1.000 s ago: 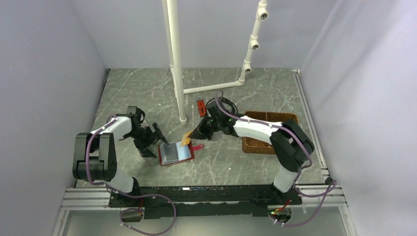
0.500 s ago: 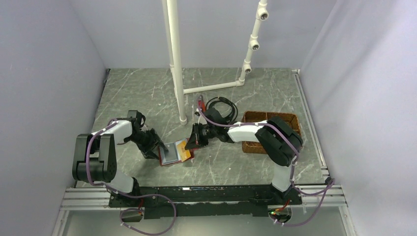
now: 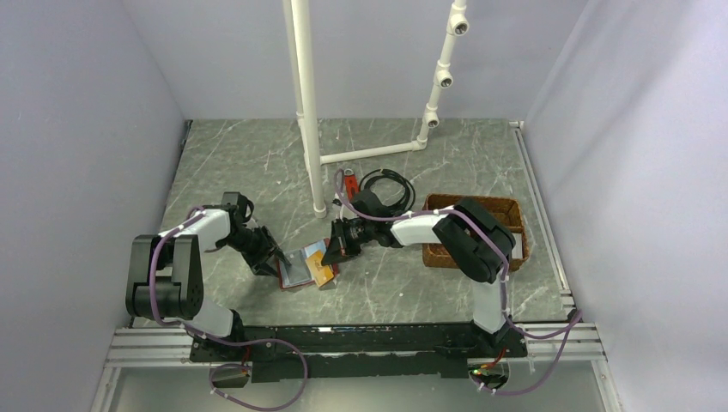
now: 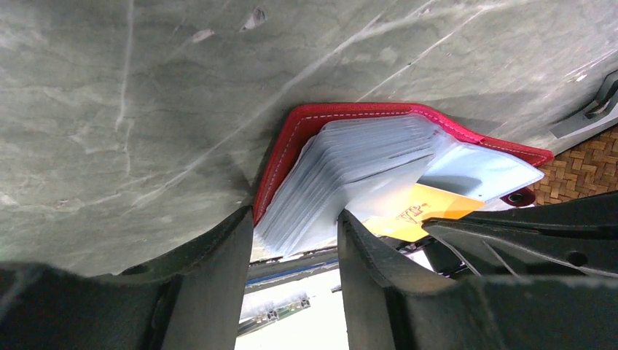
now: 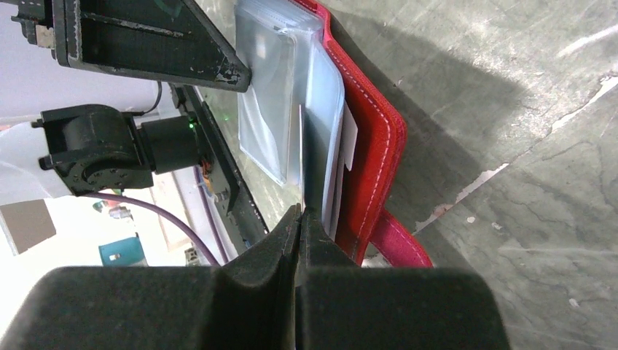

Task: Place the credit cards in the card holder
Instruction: Insert the credit card into the card holder.

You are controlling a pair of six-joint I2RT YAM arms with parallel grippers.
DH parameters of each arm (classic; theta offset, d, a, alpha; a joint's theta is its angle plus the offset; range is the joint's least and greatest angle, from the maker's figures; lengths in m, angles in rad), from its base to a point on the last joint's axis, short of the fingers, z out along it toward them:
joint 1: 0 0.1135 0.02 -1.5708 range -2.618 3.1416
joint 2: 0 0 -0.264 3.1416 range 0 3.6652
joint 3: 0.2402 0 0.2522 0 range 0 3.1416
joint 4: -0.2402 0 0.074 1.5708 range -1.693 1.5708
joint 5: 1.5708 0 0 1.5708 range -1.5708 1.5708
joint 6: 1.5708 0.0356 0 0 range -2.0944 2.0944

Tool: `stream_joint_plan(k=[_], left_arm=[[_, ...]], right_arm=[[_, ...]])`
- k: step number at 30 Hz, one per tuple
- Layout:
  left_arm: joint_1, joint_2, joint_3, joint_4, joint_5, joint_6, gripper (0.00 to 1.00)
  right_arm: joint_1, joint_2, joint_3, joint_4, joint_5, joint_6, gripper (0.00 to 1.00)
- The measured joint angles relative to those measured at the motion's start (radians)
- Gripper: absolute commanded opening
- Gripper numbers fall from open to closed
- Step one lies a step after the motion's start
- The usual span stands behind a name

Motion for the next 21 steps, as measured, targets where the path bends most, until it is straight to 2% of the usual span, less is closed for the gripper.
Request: stream_joint_plan(k=[14,21], left_arm=[[-0.002,-0.008,0.002,-0.002,-0.015,0.0,0.51],[-0.006,-0.011,0.002,-0.001,-0.021,0.0,0.51]], right_arm=[[-0.017,-0.017,0.0,-0.002,-0.024,-0.029,0.0],[-0.021,-0.005,-0.001,0.069,-0.074,-0.011,0.0]])
